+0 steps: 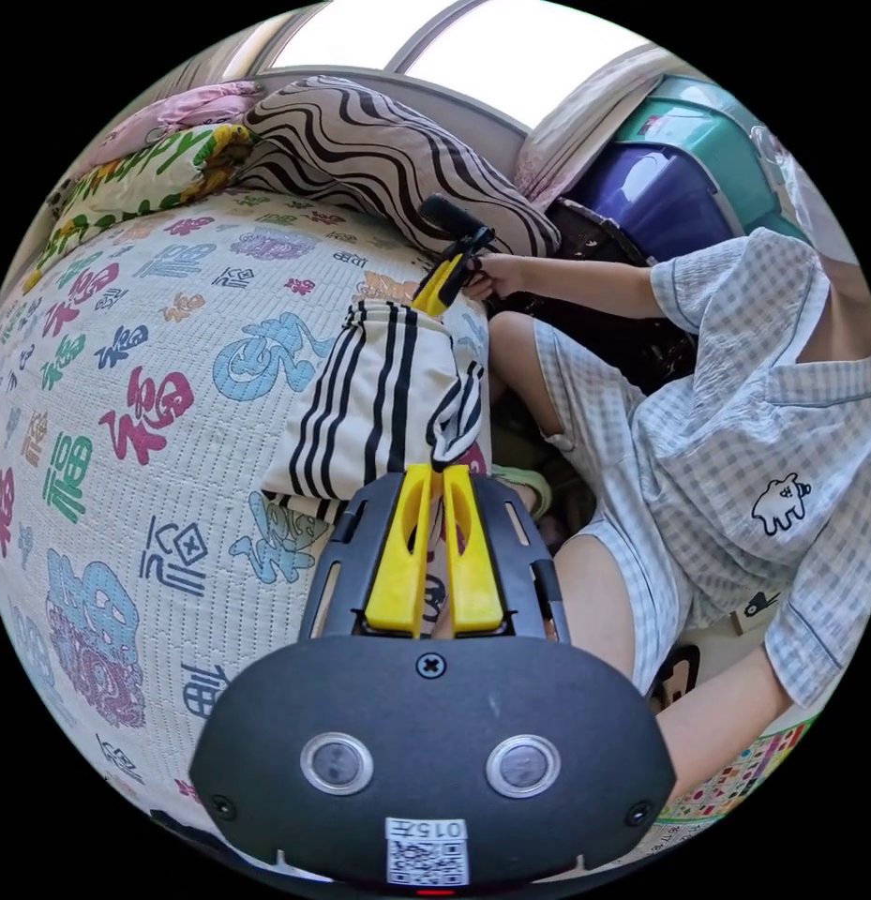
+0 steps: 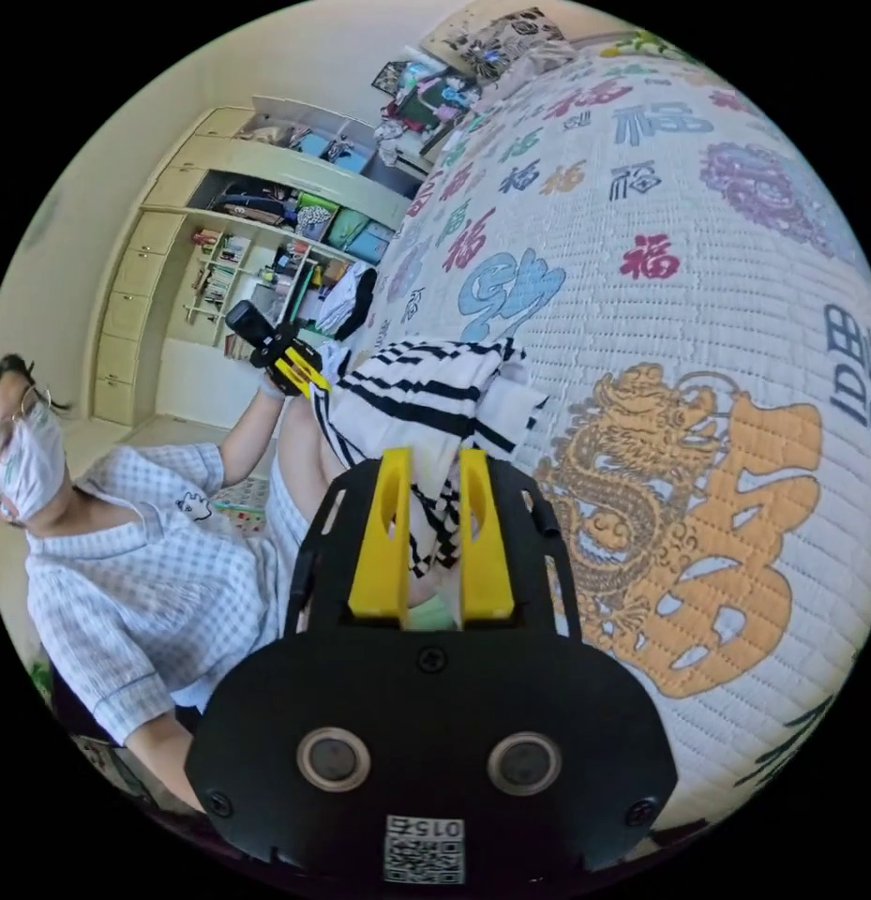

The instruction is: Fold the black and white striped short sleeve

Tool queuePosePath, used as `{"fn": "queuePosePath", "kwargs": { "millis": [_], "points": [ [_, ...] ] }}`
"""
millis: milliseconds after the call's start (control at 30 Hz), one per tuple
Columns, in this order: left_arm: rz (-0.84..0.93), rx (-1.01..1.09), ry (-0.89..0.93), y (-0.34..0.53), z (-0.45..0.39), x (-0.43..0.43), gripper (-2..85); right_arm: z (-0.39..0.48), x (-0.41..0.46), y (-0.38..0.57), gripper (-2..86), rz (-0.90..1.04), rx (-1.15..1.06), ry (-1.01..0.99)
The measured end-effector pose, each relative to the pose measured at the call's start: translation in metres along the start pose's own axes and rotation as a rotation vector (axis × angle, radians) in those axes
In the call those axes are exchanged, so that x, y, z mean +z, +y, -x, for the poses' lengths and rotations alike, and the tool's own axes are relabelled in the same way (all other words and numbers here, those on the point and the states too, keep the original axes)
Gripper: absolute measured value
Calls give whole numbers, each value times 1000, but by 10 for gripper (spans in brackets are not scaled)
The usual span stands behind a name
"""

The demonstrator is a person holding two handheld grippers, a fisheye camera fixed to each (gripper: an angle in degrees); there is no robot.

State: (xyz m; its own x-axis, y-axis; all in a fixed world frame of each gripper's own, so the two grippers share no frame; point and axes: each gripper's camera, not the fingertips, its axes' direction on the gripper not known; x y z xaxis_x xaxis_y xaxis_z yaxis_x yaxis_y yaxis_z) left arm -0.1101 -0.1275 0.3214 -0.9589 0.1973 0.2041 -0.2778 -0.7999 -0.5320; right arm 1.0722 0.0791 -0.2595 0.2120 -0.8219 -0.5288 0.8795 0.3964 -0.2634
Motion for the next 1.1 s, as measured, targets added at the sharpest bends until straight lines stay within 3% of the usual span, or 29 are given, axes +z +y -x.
{"fn": "queuePosePath", "kwargs": {
  "millis": [267, 700, 800, 933, 1100],
  "points": [
    [-140, -68, -78, 27, 18, -38, -2, 2, 4, 57, 18, -92, -42, -57],
    [-448, -282, -65, 65, 95, -96, -2, 23, 43, 89, 203, -150, -336, 66],
    [-519, -350, -35, 78, 117, -102, -2, 21, 51, 98, 226, -210, -375, -46],
    [-576, -395, -15, 86, 137, -106, -2, 39, 63, 107, 272, -292, -460, -17],
    [-577, -427, 12, 68, 165, -109, -2, 56, 83, 114, 286, -333, -506, 146]
  ]
}}
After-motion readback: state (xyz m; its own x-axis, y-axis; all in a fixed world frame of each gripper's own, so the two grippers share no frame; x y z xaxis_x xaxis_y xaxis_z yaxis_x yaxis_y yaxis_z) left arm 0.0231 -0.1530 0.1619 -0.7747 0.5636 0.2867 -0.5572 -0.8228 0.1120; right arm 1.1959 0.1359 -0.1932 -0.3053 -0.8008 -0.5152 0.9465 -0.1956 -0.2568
